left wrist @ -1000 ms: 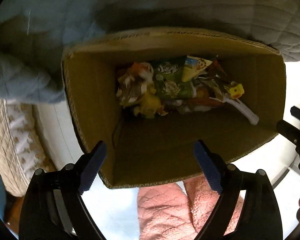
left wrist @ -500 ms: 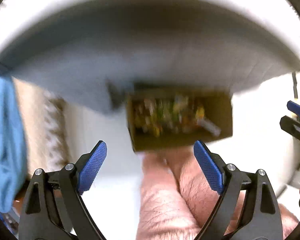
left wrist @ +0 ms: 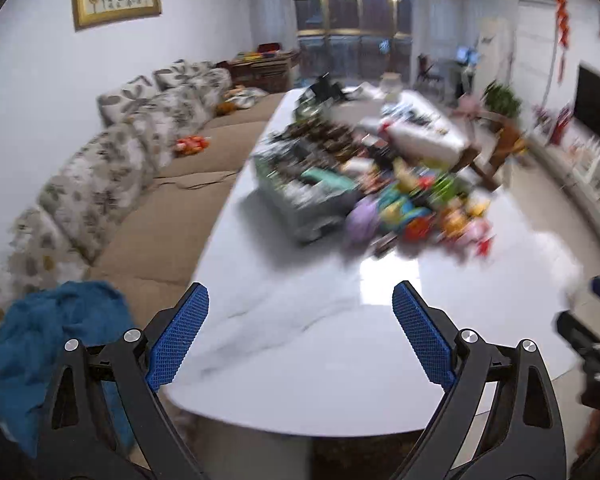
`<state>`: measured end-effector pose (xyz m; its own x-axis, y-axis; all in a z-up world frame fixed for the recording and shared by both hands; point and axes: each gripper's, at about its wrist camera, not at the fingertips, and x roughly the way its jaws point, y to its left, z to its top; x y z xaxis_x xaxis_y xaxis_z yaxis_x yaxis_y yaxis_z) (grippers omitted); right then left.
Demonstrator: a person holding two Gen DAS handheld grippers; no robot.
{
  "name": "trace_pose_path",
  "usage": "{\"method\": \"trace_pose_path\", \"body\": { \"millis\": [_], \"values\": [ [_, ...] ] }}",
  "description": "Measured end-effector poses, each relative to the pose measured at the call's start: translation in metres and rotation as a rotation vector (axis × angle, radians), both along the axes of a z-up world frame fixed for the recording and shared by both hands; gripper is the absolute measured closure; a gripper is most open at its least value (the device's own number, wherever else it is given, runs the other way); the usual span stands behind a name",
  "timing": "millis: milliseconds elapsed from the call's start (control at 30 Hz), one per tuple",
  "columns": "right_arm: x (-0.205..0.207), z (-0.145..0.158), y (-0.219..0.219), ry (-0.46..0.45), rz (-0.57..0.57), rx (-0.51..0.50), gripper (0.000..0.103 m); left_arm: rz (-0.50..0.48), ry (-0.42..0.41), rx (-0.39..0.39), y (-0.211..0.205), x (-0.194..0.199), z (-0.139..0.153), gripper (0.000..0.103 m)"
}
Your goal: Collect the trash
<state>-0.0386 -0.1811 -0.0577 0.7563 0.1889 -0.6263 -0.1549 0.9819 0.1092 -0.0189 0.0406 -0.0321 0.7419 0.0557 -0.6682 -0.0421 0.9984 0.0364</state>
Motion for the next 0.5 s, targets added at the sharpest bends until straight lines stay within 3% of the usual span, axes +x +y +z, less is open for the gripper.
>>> {"method": "trace_pose_path", "body": {
  "millis": [200, 500],
  "values": [
    [0.0, 0.031, -0.003, -0.056, -0.029, -0.024, 0.005, -0.024, -0.031, 0.0, -0.008, 0.004, 0.022, 0.012],
    [0.006, 0.038, -0.014, -0.047, -0.06, -0.013, 0.005, -0.031, -0.03, -0.006, -0.01, 0.003, 0.025, 0.012]
  ]
}}
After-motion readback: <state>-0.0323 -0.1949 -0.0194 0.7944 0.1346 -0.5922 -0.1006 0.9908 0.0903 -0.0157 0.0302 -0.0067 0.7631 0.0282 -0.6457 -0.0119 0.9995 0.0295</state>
